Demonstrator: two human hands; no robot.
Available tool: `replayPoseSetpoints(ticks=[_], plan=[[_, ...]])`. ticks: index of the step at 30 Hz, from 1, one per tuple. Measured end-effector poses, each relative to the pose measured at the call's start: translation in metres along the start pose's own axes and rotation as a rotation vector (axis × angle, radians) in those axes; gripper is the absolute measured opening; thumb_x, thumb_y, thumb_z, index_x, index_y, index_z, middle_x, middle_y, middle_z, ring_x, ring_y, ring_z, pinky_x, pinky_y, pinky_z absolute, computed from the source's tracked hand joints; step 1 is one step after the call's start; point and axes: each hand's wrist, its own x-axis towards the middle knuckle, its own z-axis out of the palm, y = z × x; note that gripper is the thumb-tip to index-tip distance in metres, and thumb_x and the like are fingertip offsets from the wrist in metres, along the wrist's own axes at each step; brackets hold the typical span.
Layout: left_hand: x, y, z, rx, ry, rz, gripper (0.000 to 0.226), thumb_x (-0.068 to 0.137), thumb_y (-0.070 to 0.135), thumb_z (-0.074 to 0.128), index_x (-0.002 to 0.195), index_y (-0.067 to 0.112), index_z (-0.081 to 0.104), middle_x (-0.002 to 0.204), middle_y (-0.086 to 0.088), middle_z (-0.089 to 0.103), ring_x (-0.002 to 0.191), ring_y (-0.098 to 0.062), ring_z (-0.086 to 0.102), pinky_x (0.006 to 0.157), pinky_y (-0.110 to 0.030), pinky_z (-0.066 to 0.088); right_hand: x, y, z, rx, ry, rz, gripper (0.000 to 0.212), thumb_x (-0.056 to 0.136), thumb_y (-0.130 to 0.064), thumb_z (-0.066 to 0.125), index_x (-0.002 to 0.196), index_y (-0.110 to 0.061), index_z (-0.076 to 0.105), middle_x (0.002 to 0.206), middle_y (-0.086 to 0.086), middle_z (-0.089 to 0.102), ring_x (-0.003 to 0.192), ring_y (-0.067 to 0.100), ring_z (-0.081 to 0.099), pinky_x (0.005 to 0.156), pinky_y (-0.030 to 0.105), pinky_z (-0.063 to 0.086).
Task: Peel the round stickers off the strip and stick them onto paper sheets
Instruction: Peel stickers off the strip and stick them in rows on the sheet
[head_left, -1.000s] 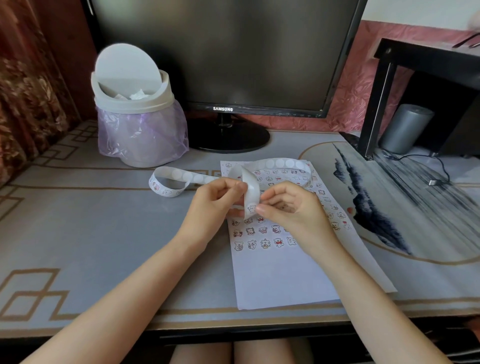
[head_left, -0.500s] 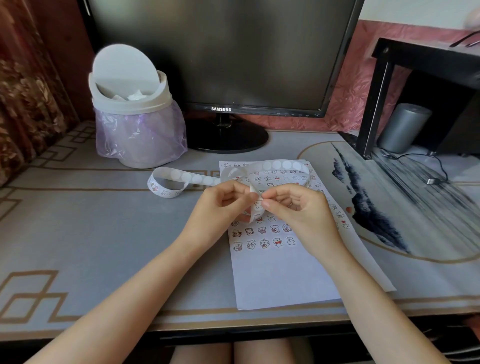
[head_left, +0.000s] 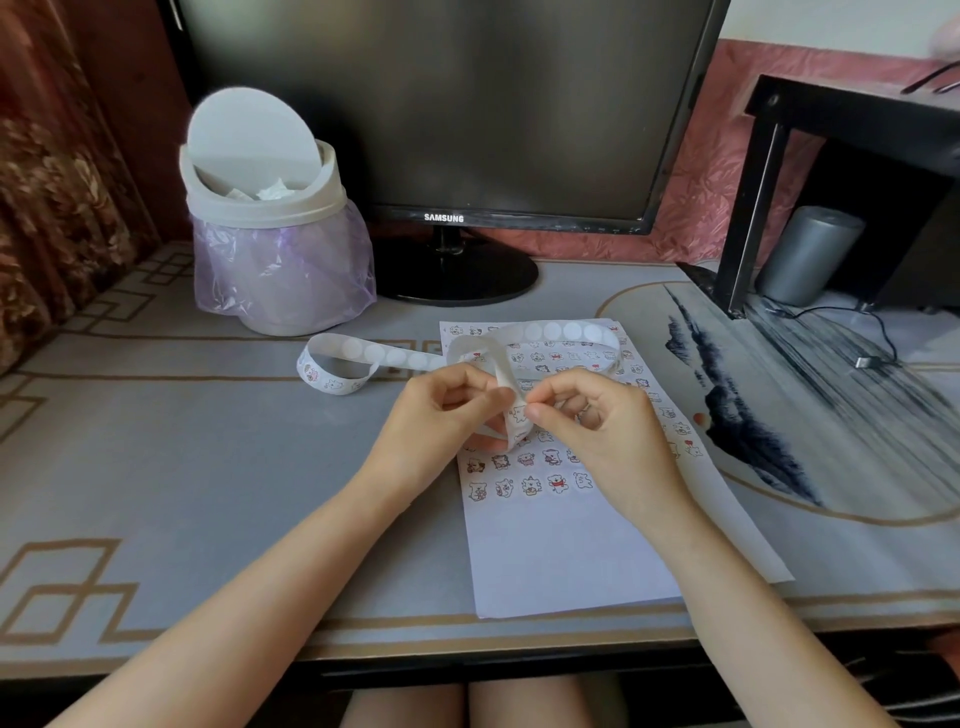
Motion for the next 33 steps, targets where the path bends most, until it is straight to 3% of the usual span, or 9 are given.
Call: replayPoseSetpoints(ticks=[2, 5, 9, 11, 13, 17, 22, 26, 33], plan=[[0.000, 0.000, 0.000, -0.004, 0.010, -0.020, 0.009, 0.087, 0.013, 0.066, 0.081, 0.006, 0.066, 0.072, -0.006, 0.068, 0.069, -0.013, 0.065, 0.070, -0.035, 0.059, 0.000, 0.000, 0.000, -0.053, -0.007, -0.008, 0.015, 0.081, -0.011, 0.071, 0.078, -0.025, 0.069, 0.071, -0.006, 0.067, 0.056, 0.004, 0.048, 0.056, 0.018, 0.039], [0.001, -0.001, -0.001, 0.007, 0.026, -0.041, 0.009, 0.086, 0.015, 0.068, 0.080, 0.008, 0.067, 0.070, -0.002, 0.068, 0.069, -0.012, 0.065, 0.077, -0.040, 0.059, -0.001, 0.001, 0.000, -0.123, -0.018, -0.018, 0.011, 0.083, -0.013, 0.070, 0.079, -0.023, 0.068, 0.067, -0.012, 0.059, 0.055, 0.003, 0.046, 0.055, 0.012, 0.032], [0.001, -0.001, 0.000, -0.007, 0.041, -0.066, 0.010, 0.086, 0.015, 0.068, 0.078, 0.009, 0.066, 0.067, 0.000, 0.067, 0.066, -0.013, 0.065, 0.073, -0.037, 0.060, -0.003, 0.003, -0.001, -0.199, -0.031, -0.092, 0.004, 0.085, -0.019, 0.067, 0.083, -0.023, 0.066, 0.089, -0.014, 0.060, 0.092, 0.008, 0.051, 0.074, 0.016, 0.033], [0.001, -0.001, 0.000, 0.009, 0.042, -0.074, 0.010, 0.086, 0.016, 0.067, 0.078, 0.010, 0.065, 0.064, 0.002, 0.066, 0.064, -0.013, 0.064, 0.072, -0.033, 0.059, -0.004, 0.002, -0.001, -0.196, -0.025, -0.111, 0.005, 0.086, -0.019, 0.067, 0.084, -0.023, 0.066, 0.093, -0.014, 0.060, 0.100, 0.007, 0.047, 0.078, 0.015, 0.033], [0.001, -0.001, 0.000, 0.008, 0.042, -0.083, 0.011, 0.087, 0.016, 0.067, 0.079, 0.009, 0.065, 0.062, 0.004, 0.066, 0.061, -0.012, 0.065, 0.068, -0.029, 0.059, -0.006, -0.003, -0.002, -0.147, -0.034, -0.091, 0.009, 0.086, -0.016, 0.066, 0.084, -0.024, 0.065, 0.093, -0.014, 0.061, 0.094, 0.005, 0.048, 0.074, 0.015, 0.036], [0.001, 0.000, 0.000, -0.004, 0.051, -0.105, 0.011, 0.087, 0.013, 0.066, 0.078, 0.009, 0.064, 0.064, 0.001, 0.067, 0.060, -0.014, 0.066, 0.060, -0.024, 0.057, -0.009, -0.012, -0.010, 0.025, -0.050, 0.021, 0.014, 0.087, -0.010, 0.065, 0.083, -0.024, 0.066, 0.084, -0.008, 0.066, 0.064, 0.000, 0.049, 0.061, 0.018, 0.040], [0.000, -0.001, 0.001, 0.025, 0.028, -0.105, 0.014, 0.089, 0.012, 0.064, 0.075, 0.010, 0.062, 0.067, -0.004, 0.067, 0.058, -0.015, 0.067, 0.057, -0.019, 0.053, -0.013, -0.012, -0.032, 0.056, -0.078, 0.201, 0.008, 0.083, -0.007, 0.069, 0.080, -0.014, 0.068, 0.073, -0.010, 0.065, 0.067, 0.001, 0.055, 0.064, 0.013, 0.043], [0.000, -0.002, 0.001, 0.050, 0.022, -0.104, 0.013, 0.089, 0.013, 0.064, 0.076, 0.010, 0.063, 0.069, -0.004, 0.069, 0.060, -0.015, 0.068, 0.059, -0.020, 0.054, -0.019, -0.004, -0.051, 0.033, -0.049, 0.365, 0.005, 0.081, -0.011, 0.072, 0.082, -0.006, 0.070, 0.071, 0.000, 0.065, 0.052, -0.005, 0.051, 0.049, 0.006, 0.038], [0.001, -0.003, 0.002, 0.062, 0.014, -0.102, 0.013, 0.088, 0.013, 0.065, 0.075, 0.011, 0.063, 0.071, -0.006, 0.069, 0.061, -0.016, 0.068, 0.063, -0.023, 0.057, -0.025, 0.008, -0.058, -0.040, -0.059, 0.439, 0.004, 0.078, -0.009, 0.074, 0.077, -0.009, 0.070, 0.072, 0.004, 0.071, 0.055, -0.003, 0.059, 0.050, 0.005, 0.038]])
